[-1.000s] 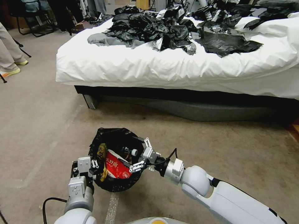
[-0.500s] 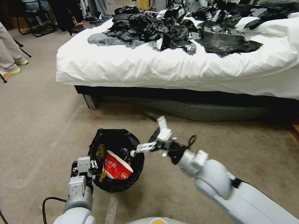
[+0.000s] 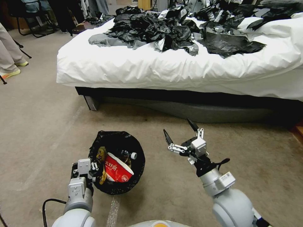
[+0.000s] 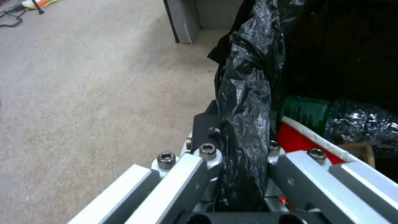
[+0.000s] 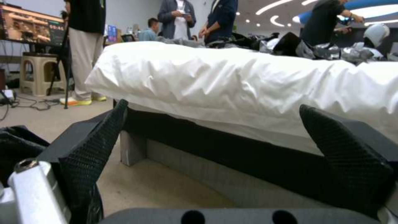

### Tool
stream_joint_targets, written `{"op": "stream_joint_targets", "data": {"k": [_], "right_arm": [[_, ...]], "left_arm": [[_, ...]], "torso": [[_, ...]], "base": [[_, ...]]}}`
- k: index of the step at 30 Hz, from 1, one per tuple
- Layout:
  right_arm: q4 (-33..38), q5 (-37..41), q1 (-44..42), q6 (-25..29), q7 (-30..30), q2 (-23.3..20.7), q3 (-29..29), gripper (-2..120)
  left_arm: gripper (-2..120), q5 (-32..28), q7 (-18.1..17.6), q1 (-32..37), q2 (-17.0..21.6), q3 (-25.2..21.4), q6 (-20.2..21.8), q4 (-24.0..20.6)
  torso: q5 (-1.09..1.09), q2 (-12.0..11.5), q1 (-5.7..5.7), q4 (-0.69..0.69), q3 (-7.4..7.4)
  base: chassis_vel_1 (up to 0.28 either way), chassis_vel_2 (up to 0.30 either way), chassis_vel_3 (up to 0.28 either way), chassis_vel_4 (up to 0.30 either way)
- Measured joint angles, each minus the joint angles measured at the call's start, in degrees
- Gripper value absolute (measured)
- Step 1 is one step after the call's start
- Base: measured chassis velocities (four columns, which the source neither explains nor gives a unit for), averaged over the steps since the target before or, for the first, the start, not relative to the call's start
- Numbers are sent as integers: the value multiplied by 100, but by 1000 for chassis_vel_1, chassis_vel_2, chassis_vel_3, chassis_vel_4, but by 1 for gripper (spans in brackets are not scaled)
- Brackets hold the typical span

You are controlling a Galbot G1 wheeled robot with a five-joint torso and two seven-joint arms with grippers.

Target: Pick up the trash bin, then pick up the garbage from the floor and place it into the trash bin.

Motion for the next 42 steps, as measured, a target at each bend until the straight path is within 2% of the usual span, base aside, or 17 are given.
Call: {"op": "stream_joint_targets", "data": {"k": [8, 19, 42], "right_arm": [[-188, -27, 19, 31, -3, 125, -16, 100], [-296, 101, 175, 47, -17, -95, 67, 100], [-364, 183, 318, -17, -40, -166, 53, 100]], "left_arm": [[1, -25, -3, 61, 42, -28, 7, -67], [1, -25, -4, 62, 35, -29, 32, -102], [1, -64, -4, 28, 60, -51, 61, -115]], "torso": [[0, 0, 0, 0, 0], [0, 0, 0, 0, 0], [0, 0, 0, 0, 1]], "base": [[0, 0, 0, 0], [51, 47, 56, 57], [121, 113, 118, 118]]}}
